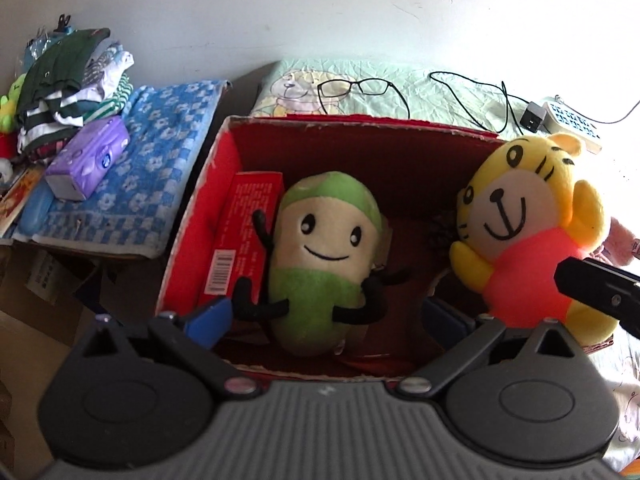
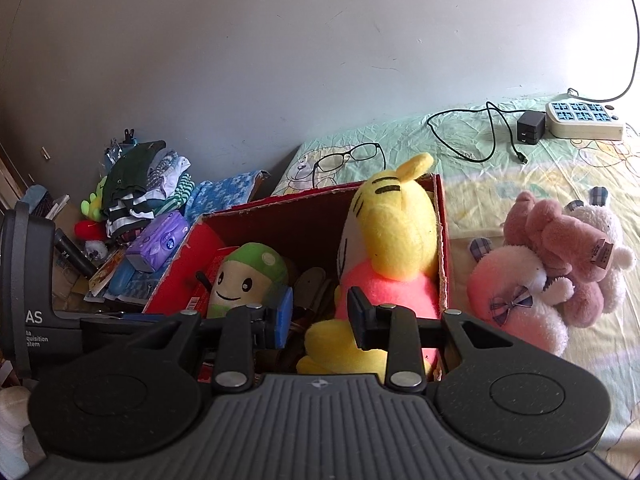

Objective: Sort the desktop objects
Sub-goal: 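Open both grippers and withdraw them from the tiger plush in the box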

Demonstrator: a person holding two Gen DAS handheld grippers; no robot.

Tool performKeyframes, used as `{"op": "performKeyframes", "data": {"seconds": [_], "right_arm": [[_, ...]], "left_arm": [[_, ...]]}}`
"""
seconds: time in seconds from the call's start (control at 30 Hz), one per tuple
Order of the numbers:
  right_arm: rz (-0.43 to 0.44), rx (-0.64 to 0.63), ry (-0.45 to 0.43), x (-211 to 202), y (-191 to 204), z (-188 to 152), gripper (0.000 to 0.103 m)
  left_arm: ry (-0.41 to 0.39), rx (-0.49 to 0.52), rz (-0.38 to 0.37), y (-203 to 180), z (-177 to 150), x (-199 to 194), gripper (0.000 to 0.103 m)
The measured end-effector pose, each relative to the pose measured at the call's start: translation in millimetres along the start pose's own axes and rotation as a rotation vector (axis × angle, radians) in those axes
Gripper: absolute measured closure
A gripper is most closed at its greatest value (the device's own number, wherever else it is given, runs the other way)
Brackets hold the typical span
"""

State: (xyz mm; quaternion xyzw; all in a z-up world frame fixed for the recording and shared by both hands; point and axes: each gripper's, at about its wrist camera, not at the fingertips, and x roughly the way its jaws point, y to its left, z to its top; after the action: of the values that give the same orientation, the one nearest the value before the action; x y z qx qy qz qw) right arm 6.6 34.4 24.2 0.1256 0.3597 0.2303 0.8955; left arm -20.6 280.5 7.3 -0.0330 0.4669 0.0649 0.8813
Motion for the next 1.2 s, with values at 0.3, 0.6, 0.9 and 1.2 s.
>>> {"op": "performKeyframes", "data": {"seconds": [0.3,0.6,0.9,1.2], "right_arm": [[0.003,0.01,0.013,6,-5,0,0.071],[0.004,0.013,0.022,14,-10,1,0.071],[-0.005,0.019,0.025,16,-11,0,0.072],[-0.01,0.026,0.024,17,-14,-2,0.072]], "left_arm": [[0.006,0.021,0.002,-7,7,9,0.002],[0.033,0.034,0.001,-15,11,24,0.002],[0.062,0.038,0.012,-16,7,33,0.002],[0.094,0.037,0.008,-17,0,41,0.002]]}}
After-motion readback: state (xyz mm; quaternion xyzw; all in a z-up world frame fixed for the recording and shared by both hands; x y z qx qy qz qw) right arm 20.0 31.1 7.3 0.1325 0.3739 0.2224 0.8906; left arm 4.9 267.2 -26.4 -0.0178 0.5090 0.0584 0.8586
